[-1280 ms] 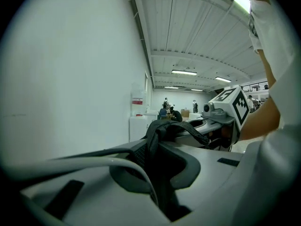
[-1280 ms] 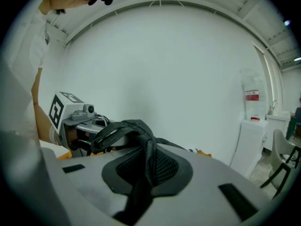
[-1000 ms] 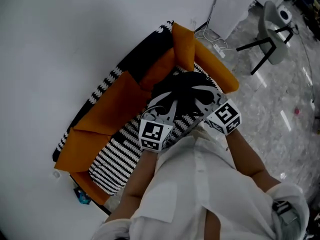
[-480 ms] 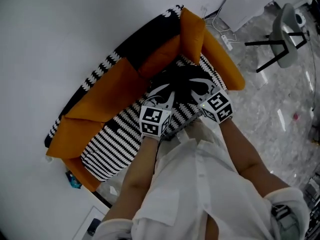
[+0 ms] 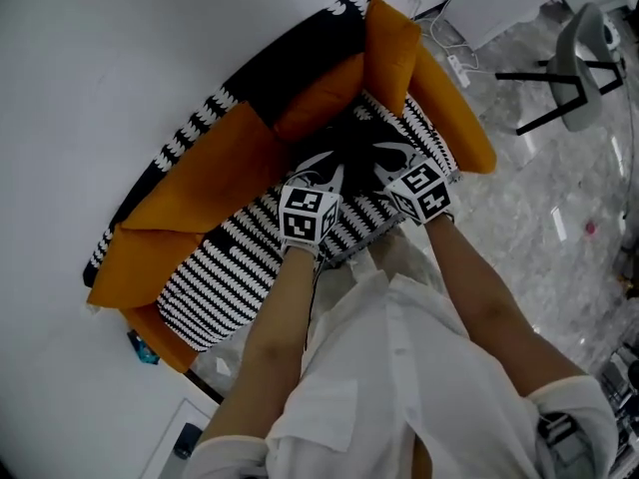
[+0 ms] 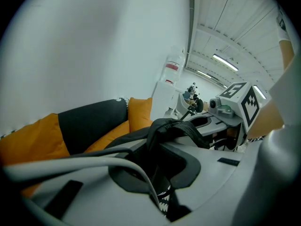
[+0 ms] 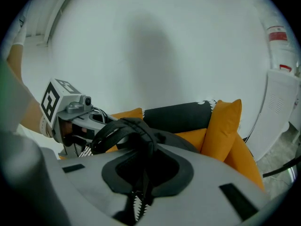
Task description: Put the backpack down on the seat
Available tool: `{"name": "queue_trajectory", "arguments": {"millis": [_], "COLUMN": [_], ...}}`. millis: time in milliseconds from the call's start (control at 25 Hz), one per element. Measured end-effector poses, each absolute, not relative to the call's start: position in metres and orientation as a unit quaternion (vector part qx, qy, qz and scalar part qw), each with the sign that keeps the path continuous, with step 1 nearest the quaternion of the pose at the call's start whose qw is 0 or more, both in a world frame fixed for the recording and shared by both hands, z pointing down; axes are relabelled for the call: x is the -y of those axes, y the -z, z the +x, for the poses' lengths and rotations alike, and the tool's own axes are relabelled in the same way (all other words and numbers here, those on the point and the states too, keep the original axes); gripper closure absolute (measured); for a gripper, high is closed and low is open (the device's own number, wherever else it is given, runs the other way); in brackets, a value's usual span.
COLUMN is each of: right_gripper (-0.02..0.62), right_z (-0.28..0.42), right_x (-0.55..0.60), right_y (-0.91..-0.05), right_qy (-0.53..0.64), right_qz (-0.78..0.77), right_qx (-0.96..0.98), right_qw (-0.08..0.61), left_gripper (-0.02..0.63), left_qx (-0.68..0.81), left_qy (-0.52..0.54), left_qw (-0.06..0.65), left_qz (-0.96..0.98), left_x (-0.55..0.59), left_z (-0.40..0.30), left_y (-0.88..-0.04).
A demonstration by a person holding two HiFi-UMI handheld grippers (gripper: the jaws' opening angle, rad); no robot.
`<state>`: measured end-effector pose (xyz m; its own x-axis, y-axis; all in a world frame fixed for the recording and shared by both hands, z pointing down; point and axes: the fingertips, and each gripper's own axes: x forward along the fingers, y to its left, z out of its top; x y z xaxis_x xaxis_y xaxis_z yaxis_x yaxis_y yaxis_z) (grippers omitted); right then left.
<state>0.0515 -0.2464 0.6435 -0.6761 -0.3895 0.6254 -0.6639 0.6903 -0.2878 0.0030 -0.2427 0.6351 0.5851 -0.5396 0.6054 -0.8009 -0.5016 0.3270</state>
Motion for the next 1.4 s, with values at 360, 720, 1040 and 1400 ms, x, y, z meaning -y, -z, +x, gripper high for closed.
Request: {"name": "queue_trajectory", "arguments": {"millis": [360,720,1040,1400], "right_gripper": [0.535,0.529,0.508,0.487], "right_z": [0.051,0.044,0.050,0.052], "right_x": [0.264,0.256,0.248,0.237], "right_y": [-0.653,-0.656,-0.656,-0.656], "right_qy": [-0.250,-0.220,-0.206,-0.202], "right_qz": [0.292,0.265,0.267,0.261], "right_qx": [0.871,0.874,0.863,0.852], "right_qw": [0.305,0.342,0.378,0.406], "left_gripper": [0.541,0.391,0.391,0.481], "left_qx": [0.397,0.389,0.410,0.428], "left_qy": [-0.261,-0.296,-0.257,-0.193], "left_qw": [0.272,0.228,0.249,0.258], "left_qz": [0.837,0.842,0.839,0.845], "left_x": [0.262,0.242,0.217,0.182], "left_z": [0.003,-0.014,-0.029,-0.030], "left_y": [-0.645,-0.635,-0.610,-0.565]}}
